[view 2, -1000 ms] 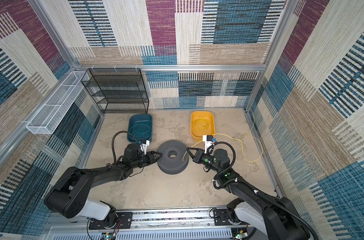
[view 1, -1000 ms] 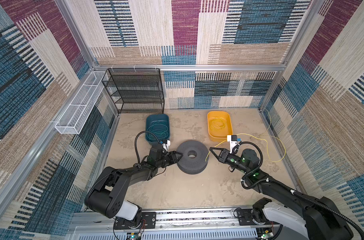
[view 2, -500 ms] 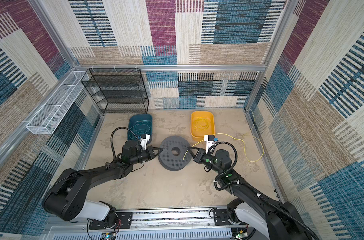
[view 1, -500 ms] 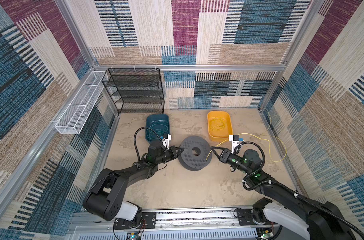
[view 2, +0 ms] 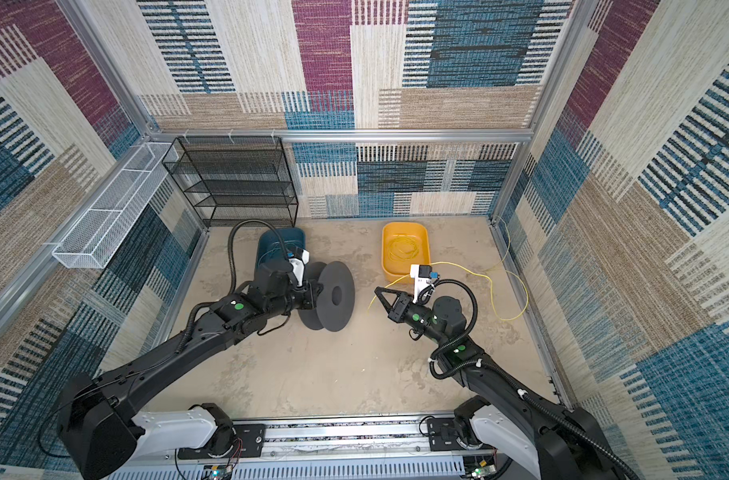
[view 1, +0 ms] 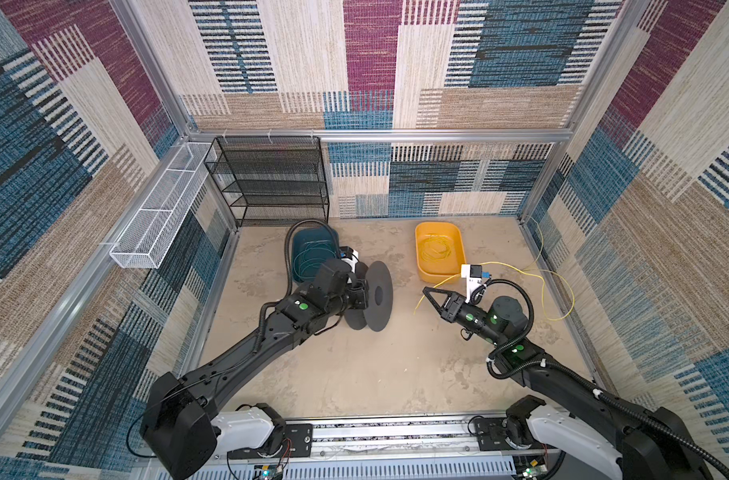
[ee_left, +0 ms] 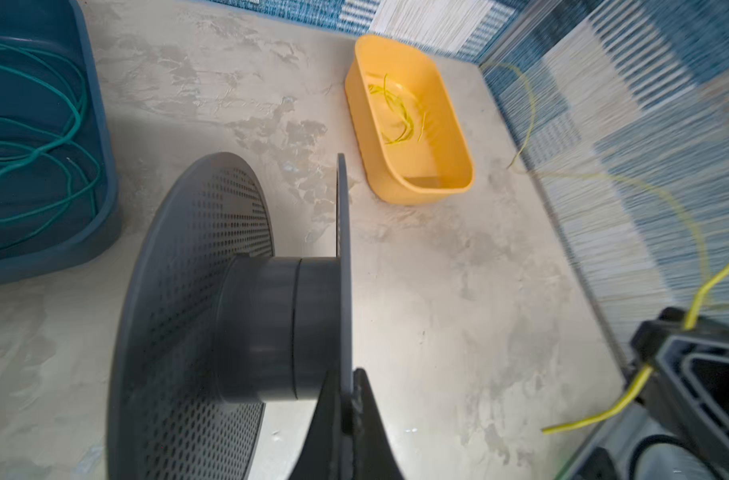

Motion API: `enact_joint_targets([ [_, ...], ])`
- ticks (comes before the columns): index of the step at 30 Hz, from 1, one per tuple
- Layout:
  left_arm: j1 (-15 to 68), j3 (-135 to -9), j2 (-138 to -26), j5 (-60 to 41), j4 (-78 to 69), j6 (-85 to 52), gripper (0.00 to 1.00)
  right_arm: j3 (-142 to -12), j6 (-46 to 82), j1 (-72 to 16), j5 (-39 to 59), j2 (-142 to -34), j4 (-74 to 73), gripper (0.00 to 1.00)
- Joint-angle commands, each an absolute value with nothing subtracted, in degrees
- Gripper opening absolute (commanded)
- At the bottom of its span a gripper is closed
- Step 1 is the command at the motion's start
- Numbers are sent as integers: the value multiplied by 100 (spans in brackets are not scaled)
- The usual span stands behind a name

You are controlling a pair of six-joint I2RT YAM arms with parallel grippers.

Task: Wrap the cables

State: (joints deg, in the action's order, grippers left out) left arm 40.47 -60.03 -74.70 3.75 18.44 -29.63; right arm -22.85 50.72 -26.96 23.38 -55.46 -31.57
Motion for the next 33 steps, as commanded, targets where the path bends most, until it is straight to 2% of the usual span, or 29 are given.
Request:
enact_joint_targets([
  [1, 4452, -6409, -7787, 1941, 2512, -2779, 0, -2355, 4958, -2698, 2275, -5507, -3213, 0],
  [5, 4853, -6792, -8189, 2630, 2687, -2818, 0, -2351, 4907, -2698, 2210, -5436, -3151, 0],
  [15, 5005, -7040, -8645, 2726, 2879, -3063, 1, -2410, 4885, -2698, 2237, -5484, -3181, 0],
  [19, 5009, -7059, -8596, 2569, 2872, -2938, 38, -2417, 4904, -2698, 2267, -5519, -3213, 0],
  [22, 5036, -7109, -8396, 2398, 2948, -2723, 50, -2463, 4913, -2698, 2290, -5594, -3242, 0],
  [29, 5031, -6494, -6970, 2480, 3124, -2563, 52, -2947, 4804, -2811, 2346, -6087, -3428, 0],
  [31, 4992, -6113, -6656, 2720, 3136, -2572, 59, -3245, 4647, -3019, 2199, -6329, -3435, 0],
  [33, 4916, -5679, -6422, 2517, 2833, -2565, 63, -3584, 4535, -3250, 2106, -6664, -3507, 0],
])
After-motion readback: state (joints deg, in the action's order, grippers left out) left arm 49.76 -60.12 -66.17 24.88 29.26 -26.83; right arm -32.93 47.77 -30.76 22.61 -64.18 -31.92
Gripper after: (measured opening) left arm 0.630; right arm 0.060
